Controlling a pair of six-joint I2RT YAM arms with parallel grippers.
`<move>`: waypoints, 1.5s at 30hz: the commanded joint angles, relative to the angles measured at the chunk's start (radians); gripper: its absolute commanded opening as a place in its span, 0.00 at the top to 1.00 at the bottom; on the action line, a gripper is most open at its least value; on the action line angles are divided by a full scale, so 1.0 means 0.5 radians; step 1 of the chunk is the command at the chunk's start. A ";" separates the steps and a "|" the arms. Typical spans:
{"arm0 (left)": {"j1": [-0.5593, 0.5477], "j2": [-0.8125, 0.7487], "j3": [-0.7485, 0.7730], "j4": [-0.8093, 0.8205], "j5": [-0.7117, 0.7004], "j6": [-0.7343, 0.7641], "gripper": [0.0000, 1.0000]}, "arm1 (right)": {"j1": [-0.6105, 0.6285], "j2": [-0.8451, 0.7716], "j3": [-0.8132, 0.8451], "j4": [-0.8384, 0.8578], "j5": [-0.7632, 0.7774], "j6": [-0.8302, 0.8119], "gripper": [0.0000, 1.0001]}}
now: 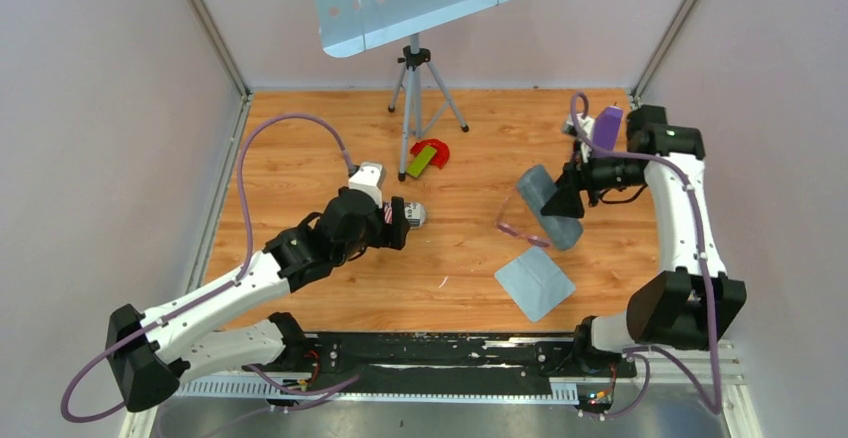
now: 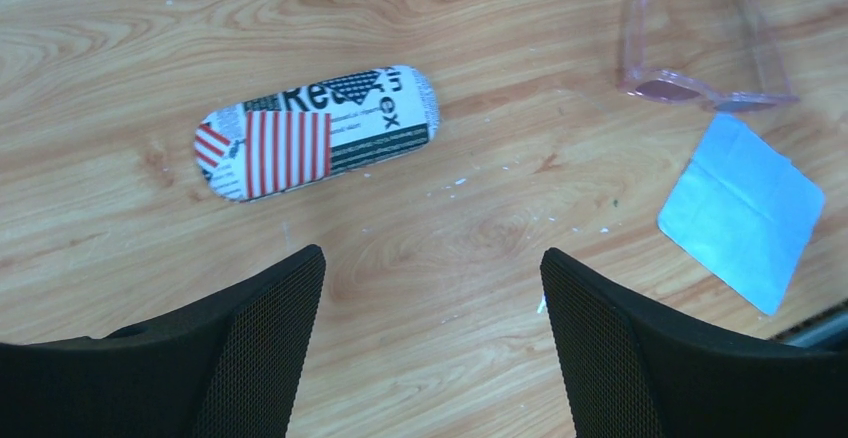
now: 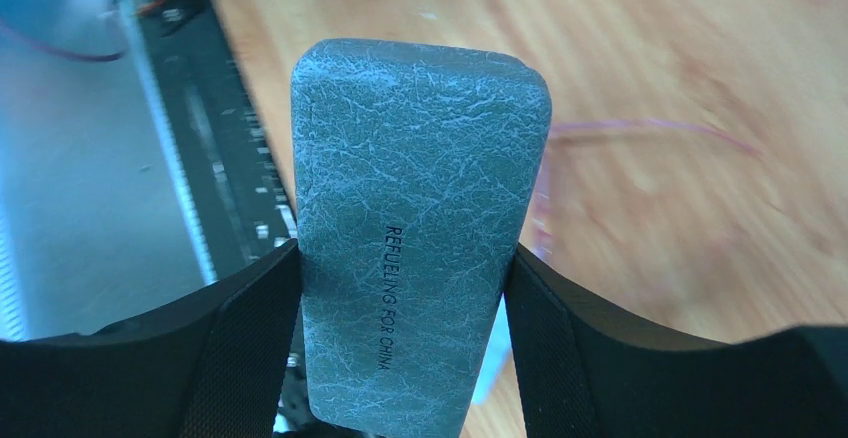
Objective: Organize the sunglasses
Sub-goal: Open the sunglasses case at the center of the board.
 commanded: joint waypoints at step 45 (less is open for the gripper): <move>-0.147 0.568 -0.536 2.913 0.936 -0.617 0.30 | 0.973 0.068 -0.288 0.746 -0.942 1.193 0.67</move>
